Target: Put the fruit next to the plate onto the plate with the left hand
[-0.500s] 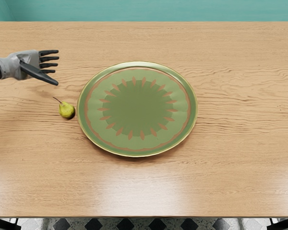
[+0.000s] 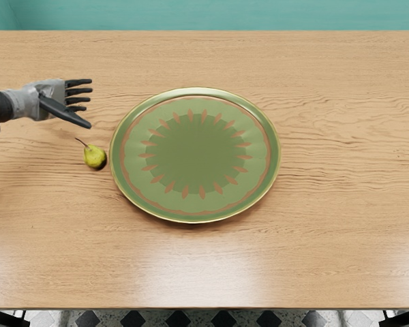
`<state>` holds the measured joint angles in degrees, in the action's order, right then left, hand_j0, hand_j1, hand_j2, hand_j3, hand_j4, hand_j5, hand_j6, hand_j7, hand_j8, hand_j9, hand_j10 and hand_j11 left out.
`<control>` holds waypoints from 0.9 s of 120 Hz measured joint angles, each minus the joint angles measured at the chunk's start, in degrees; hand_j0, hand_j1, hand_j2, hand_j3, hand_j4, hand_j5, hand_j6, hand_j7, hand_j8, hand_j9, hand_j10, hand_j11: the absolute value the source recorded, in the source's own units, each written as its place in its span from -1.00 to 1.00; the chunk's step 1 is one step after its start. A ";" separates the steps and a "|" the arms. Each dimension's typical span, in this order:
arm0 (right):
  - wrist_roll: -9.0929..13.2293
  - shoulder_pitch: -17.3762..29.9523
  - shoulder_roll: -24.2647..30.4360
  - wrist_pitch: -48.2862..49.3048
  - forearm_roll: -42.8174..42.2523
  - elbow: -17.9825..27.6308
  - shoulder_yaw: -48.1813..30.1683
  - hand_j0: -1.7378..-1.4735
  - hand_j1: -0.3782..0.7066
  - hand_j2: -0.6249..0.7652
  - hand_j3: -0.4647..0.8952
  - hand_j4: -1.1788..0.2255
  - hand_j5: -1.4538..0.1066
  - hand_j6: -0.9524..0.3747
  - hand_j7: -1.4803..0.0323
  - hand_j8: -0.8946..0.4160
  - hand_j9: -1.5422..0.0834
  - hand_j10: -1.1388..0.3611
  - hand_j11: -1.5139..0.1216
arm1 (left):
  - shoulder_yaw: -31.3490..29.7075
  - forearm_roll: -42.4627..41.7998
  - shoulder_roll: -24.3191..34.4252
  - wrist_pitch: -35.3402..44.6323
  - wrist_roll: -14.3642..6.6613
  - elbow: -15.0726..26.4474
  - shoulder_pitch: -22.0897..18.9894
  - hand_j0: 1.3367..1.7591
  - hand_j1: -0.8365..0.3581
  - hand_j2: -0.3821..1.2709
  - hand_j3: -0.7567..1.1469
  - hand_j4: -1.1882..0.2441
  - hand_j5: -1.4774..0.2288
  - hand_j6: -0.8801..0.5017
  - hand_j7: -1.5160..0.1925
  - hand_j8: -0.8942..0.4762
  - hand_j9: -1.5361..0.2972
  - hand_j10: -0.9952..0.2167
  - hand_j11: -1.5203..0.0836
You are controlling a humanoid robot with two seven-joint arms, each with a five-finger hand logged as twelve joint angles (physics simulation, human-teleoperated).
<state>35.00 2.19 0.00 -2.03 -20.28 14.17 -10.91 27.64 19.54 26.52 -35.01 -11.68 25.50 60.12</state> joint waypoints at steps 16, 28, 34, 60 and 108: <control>0.00 -0.19 0.00 0.00 0.00 -0.02 0.01 -0.40 -0.95 -0.10 -0.32 0.68 0.86 0.44 0.96 0.37 0.90 0.52 0.85 | -0.77 2.29 1.09 0.00 6.05 0.59 -2.67 0.52 0.98 -0.54 -0.21 0.66 0.73 0.27 0.77 0.31 0.68 0.64 0.90; 0.00 -0.24 0.00 0.01 0.00 -0.02 0.01 -0.40 -0.95 -0.10 -0.32 0.68 0.86 0.44 0.96 0.37 0.90 0.52 0.85 | -4.58 2.88 1.27 0.01 13.84 1.93 -2.73 0.52 0.98 -0.54 -0.21 0.66 0.73 0.27 0.77 0.30 0.68 0.64 0.90; 0.00 -0.24 0.00 0.01 0.00 -0.02 0.01 -0.40 -0.95 -0.10 -0.32 0.68 0.86 0.44 0.96 0.37 0.90 0.52 0.85 | -6.78 3.03 2.05 0.01 16.67 2.94 -2.27 0.52 0.98 -0.54 -0.21 0.66 0.73 0.27 0.77 0.30 0.68 0.64 0.90; 0.00 -0.26 0.00 0.01 0.00 0.00 0.01 -0.40 -0.95 -0.10 -0.32 0.68 0.86 0.44 0.96 0.37 0.90 0.52 0.85 | -20.80 3.14 2.80 0.02 31.55 6.96 -0.21 0.52 0.98 -0.54 -0.21 0.66 0.73 0.27 0.77 0.30 0.68 0.64 0.90; 0.00 -0.26 0.00 0.01 0.00 -0.02 0.01 -0.40 -0.95 -0.10 -0.32 0.68 0.86 0.44 0.96 0.37 0.90 0.52 0.85 | -24.34 2.77 7.44 0.03 41.98 9.76 -4.57 0.52 0.98 -0.53 -0.21 0.65 0.73 0.27 0.77 0.30 0.67 0.64 0.89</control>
<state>35.00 1.93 0.00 -2.02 -20.27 14.15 -10.90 3.30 22.31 33.96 -34.98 30.30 35.26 55.55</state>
